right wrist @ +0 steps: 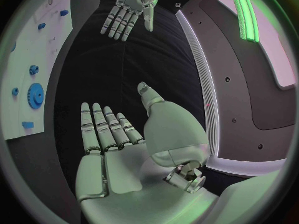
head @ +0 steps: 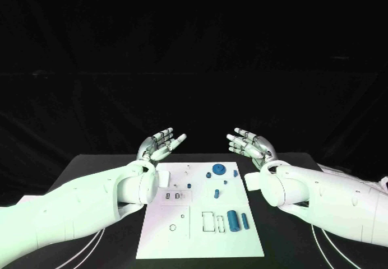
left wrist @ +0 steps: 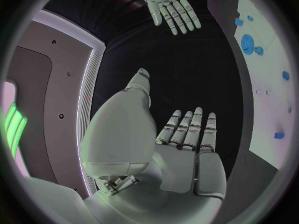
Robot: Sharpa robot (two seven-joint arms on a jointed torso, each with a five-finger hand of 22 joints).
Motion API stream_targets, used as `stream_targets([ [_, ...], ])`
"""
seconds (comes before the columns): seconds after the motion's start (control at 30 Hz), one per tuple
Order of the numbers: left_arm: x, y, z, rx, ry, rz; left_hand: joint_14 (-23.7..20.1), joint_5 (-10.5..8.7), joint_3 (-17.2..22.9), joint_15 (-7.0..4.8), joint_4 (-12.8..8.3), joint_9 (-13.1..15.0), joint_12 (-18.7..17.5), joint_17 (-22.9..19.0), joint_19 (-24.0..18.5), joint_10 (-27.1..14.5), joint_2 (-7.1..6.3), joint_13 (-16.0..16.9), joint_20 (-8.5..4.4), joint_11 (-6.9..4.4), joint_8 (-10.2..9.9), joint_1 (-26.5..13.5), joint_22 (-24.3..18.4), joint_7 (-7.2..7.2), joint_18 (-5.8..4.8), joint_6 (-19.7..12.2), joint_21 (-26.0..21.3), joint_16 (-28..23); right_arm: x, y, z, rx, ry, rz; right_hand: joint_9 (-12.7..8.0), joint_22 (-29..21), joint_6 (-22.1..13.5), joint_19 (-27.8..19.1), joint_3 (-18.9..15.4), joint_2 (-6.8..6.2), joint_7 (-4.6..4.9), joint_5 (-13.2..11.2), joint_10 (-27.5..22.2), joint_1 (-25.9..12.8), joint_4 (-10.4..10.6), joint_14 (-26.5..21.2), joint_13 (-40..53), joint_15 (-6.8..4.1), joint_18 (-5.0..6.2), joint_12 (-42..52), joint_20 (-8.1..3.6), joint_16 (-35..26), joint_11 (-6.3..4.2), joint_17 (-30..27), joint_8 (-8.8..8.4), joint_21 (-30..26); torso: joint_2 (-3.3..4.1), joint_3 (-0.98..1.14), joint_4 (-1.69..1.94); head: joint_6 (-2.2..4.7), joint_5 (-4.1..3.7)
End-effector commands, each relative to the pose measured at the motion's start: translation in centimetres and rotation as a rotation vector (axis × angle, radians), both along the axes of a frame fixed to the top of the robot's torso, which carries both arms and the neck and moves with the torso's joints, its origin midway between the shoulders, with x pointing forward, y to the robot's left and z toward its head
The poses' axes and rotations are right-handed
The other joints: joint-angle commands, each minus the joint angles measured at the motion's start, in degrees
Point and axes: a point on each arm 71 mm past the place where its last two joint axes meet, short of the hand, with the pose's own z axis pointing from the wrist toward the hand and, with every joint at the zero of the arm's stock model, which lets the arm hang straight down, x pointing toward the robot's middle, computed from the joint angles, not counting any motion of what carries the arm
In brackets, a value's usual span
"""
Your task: Assemble the parts on the task board
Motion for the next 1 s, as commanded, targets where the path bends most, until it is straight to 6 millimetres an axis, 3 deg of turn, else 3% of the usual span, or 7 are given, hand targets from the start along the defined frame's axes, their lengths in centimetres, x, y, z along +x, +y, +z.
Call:
stream_targets([
  [0.03, 0.1, -0.7, 0.0, -0.044, 0.021, -0.084, 13.12, -0.04, 2.10, 1.75, 0.50, 0.51, 1.16, 1.34, 12.77, 7.86, 2.63, 0.61, 0.94, 1.89, 1.01, 3.13, 1.71, 5.17, 2.32, 5.96, 3.14, 2.57, 0.2, 1.2, -0.1, -0.029, 0.024, 0.212, 1.33, 1.60, 15.66, 12.82, 1.26, 0.36, 6.04, -0.05, 19.23, 6.65, -4.59, 18.02, 1.24, -2.05, 3.32, 2.75, 0.29, 2.57, -1.56, 1.10, 2.19, 3.96, 0.01, -0.01, -0.01, 0.01, 0.00],
  [0.1, 0.1, -0.7, 0.0, -0.044, 0.021, -0.084, 19.86, -0.36, 3.16, 1.47, 0.02, 1.13, 2.79, 2.22, 23.03, 16.60, 4.53, 1.39, 0.59, 2.50, 2.23, 3.65, 3.33, 5.72, 2.70, 11.92, 6.62, 5.01, 0.4, 1.2, -0.1, -0.039, 0.027, 0.237, 2.05, 1.99, 25.60, 16.22, 2.12, 0.31, 4.96, 0.20, 23.69, 7.57, -5.93, 22.50, 1.22, -3.49, 4.09, 3.91, -0.23, 3.60, -2.95, 1.17, 3.77, 5.56, 0.01, -0.01, -0.01, 0.01, 0.00],
  [0.2, 0.1, -0.7, 0.0, -0.044, 0.021, -0.084, 29.16, -0.64, 3.85, -1.02, -1.56, 2.29, 6.24, 3.93, 32.84, 29.44, 6.63, 2.34, -0.98, 0.55, 4.91, 4.68, 5.16, 4.68, 3.50, 24.38, 11.22, 8.97, 0.6, 1.2, -0.1, -0.048, 0.031, 0.258, 1.70, 2.11, 28.84, 19.92, 3.86, -0.01, 4.00, -0.04, 27.70, 7.63, -7.52, 26.90, 0.89, -4.96, 4.07, 3.98, -1.65, 3.89, -4.25, 0.95, 3.75, 7.04, 0.01, -0.01, -0.01, 0.01, 0.00],
  [0.3, 0.1, -0.7, 0.0, -0.044, 0.021, -0.084, 33.84, -0.64, 3.78, -2.71, -2.93, 2.46, 7.67, 5.22, 37.61, 34.01, 7.52, 2.46, -2.41, -0.90, 6.11, 5.11, 5.93, 3.58, 3.80, 28.04, 13.18, 10.45, 0.6, 1.2, -0.1, -0.050, 0.032, 0.263, 1.51, 2.14, 30.61, 22.32, 5.53, -0.49, 3.56, -0.20, 29.98, 7.07, -8.60, 29.37, 0.82, -5.73, 4.05, 3.40, -2.79, 3.67, -4.96, 0.82, 3.40, 7.96, 0.01, -0.01, -0.01, 0.01, 0.00],
  [0.33, 0.4, 0.2, 0.0, -0.044, -0.012, -0.070, 35.35, -0.65, 3.82, -3.28, -3.35, 2.48, 7.94, 5.72, 39.17, 35.23, 7.74, 2.50, -2.99, -1.35, 6.35, 5.36, 6.24, 3.17, 3.81, 28.93, 13.91, 10.96, 1.5, -1.0, 0.8, -0.389, -0.179, 0.206, 1.49, 2.14, 31.02, 22.87, 6.02, -0.61, 3.45, -0.27, 30.55, 6.91, -8.89, 29.97, 0.84, -5.93, 4.05, 3.21, -3.03, 3.58, -5.12, 0.82, 3.28, 8.17, 0.24, 0.06, 0.37, -1.06, -0.29],
  [0.63, -0.6, 0.7, 0.7, -0.028, -0.024, -0.108, 45.02, -0.79, 4.11, -7.04, -4.84, 2.28, 7.15, 12.07, 48.40, 44.03, 8.28, 2.36, -6.88, -4.39, 6.43, 5.91, 9.45, 1.00, 3.60, 34.86, 19.54, 14.86, 1.6, -1.3, 2.1, -0.660, -0.302, 0.239, 1.49, 2.94, 33.61, 28.49, 9.27, -2.60, 2.53, -0.53, 34.93, 5.35, -10.90, 37.36, 0.99, -8.21, 3.96, 1.58, -5.57, 4.11, -6.28, 1.69, 2.05, 11.28, 2.24, -0.47, 1.22, -0.43, -1.32],
  [1.0, -2.5, 0.6, 2.5, -0.047, -0.019, -0.174, 45.83, -0.90, 3.12, -7.40, -4.87, 1.87, 4.38, 17.67, 50.32, 45.17, 7.34, 2.21, -7.71, -4.30, 4.51, 4.62, 12.30, 1.17, 3.37, 35.33, 22.96, 17.17, 2.0, -0.5, 3.3, -0.939, -0.360, 0.323, 1.55, 5.94, 35.14, 35.65, 8.80, -4.40, 1.34, -0.32, 37.53, 5.23, -10.80, 47.13, 1.11, -11.09, 3.91, 1.06, -8.87, 7.48, -7.87, 4.84, 1.67, 17.64, 5.21, -1.16, 2.39, 0.43, -2.17],
])
